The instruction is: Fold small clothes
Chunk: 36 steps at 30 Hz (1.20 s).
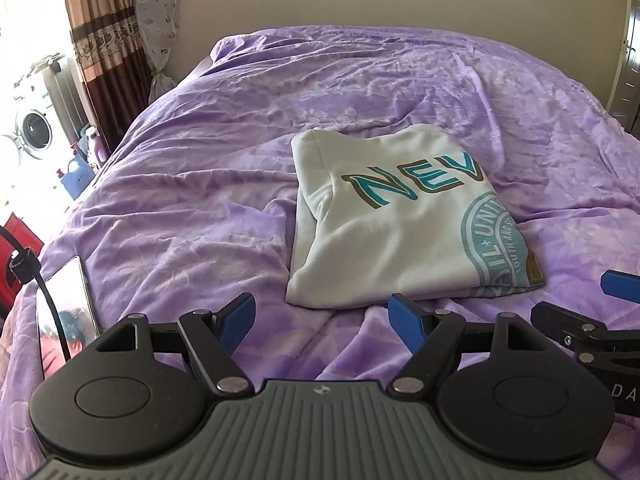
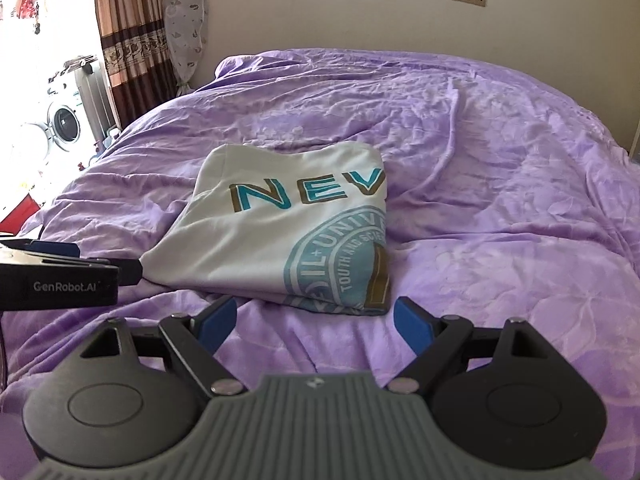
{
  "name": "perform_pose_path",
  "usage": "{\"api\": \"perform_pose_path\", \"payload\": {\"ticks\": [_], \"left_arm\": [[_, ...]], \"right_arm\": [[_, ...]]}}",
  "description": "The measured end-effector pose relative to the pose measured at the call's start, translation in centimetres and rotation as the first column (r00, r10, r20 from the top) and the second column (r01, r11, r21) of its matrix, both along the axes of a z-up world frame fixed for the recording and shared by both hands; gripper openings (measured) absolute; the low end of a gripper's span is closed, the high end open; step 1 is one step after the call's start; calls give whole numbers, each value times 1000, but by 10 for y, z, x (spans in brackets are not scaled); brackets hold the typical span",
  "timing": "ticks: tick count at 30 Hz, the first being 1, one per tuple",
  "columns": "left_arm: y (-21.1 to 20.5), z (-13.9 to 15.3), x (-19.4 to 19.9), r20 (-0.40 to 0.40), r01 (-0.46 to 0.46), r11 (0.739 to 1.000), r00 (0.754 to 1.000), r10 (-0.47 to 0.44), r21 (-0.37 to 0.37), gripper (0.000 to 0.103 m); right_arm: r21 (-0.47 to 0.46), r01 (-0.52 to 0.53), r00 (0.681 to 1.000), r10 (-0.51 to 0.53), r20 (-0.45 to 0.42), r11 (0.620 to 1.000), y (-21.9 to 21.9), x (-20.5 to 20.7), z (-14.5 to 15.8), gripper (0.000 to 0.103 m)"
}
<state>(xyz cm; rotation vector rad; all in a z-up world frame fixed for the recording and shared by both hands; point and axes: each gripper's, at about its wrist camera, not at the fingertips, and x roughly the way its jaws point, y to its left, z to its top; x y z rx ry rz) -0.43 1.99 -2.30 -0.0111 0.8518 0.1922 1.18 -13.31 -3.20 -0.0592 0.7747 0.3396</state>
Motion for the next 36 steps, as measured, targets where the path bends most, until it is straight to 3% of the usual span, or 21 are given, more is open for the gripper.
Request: {"api": "perform_pose_path", "payload": {"ticks": [36], "left_arm": [[-1, -1, 3, -7, 11, 1000, 1000, -11, 1, 89]], "right_arm": [[-16, -30, 1000, 30, -7, 999, 3, 4, 0, 82]]}}
